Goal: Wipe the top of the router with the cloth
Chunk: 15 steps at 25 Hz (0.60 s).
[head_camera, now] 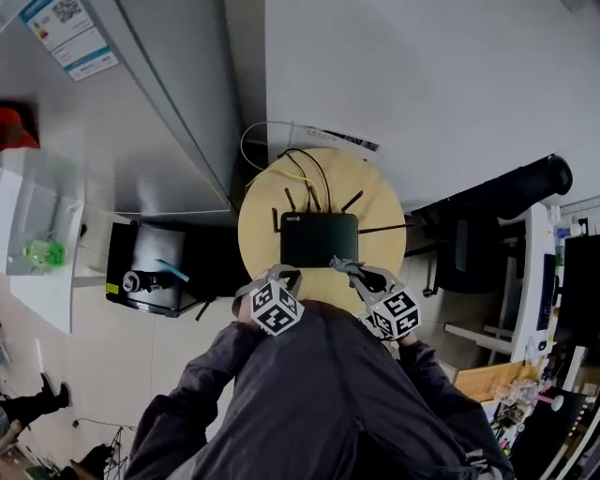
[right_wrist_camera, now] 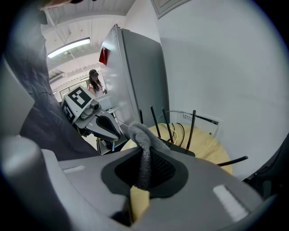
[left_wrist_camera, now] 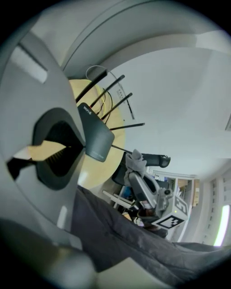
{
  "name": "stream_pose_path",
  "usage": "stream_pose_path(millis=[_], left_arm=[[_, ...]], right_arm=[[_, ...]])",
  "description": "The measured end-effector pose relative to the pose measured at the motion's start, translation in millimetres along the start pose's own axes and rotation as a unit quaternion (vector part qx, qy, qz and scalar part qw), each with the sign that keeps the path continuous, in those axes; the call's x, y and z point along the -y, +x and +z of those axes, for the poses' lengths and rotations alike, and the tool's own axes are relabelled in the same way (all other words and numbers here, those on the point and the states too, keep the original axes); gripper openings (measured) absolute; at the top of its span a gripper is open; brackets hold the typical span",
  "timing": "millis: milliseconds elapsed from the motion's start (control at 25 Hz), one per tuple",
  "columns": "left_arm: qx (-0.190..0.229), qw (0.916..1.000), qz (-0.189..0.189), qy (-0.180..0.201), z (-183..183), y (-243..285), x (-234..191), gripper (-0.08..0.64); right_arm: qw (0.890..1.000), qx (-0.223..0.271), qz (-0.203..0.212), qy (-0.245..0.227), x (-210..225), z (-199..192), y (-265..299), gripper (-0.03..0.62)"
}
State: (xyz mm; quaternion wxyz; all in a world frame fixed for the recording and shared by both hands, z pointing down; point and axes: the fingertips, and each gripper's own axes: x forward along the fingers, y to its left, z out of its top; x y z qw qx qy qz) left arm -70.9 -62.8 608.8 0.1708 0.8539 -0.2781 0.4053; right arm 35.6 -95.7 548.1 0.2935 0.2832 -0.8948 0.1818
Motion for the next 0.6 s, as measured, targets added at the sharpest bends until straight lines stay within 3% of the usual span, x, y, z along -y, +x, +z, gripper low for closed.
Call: stream_pose_path(millis=[600], left_arm=[[0.024,0.9996,-0.008,-0.011,-32,-26,-20,0.0]], right_arm=[[1.0,-0.002,-0.008,-0.01,-40,23,34,0.032]])
